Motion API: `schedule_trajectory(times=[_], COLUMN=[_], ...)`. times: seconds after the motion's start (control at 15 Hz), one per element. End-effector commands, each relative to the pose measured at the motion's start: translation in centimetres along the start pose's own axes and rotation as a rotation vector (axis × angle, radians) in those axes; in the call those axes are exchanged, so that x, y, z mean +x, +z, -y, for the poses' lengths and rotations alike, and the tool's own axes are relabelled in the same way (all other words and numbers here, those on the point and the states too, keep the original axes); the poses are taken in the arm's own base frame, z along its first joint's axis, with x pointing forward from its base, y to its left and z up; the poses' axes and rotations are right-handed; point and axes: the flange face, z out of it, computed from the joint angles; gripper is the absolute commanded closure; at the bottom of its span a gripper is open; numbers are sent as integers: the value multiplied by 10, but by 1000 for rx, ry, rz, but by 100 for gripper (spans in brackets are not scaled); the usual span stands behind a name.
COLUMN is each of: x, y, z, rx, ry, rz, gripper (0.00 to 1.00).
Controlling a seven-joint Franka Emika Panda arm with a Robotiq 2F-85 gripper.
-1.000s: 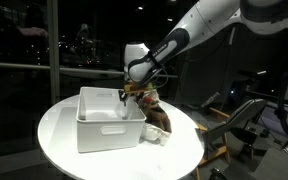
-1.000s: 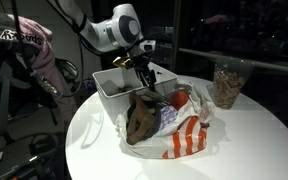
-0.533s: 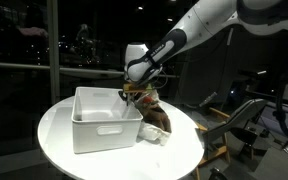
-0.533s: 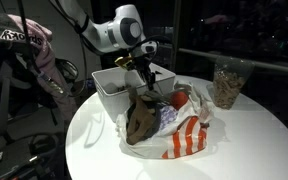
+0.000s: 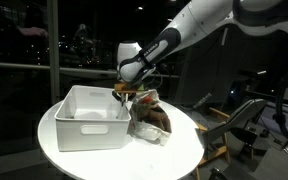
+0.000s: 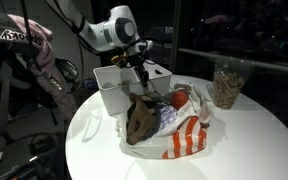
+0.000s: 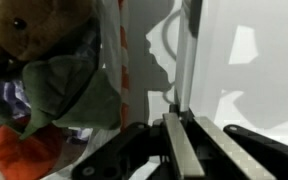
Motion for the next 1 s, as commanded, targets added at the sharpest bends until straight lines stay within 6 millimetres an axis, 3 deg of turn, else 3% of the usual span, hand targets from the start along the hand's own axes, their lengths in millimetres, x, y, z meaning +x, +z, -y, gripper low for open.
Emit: schedule_trajectory(times=[0.0,0.27,0.6,0.93], x=[9,16,17,-5], y=[-1,-11,-48,-93], z=[14,0,-32,-67], rx=[-34,-42,-52,-70], ry=[66,167,164,26], rz=[-29,-6,-18,-49], gripper=[66,37,1,0])
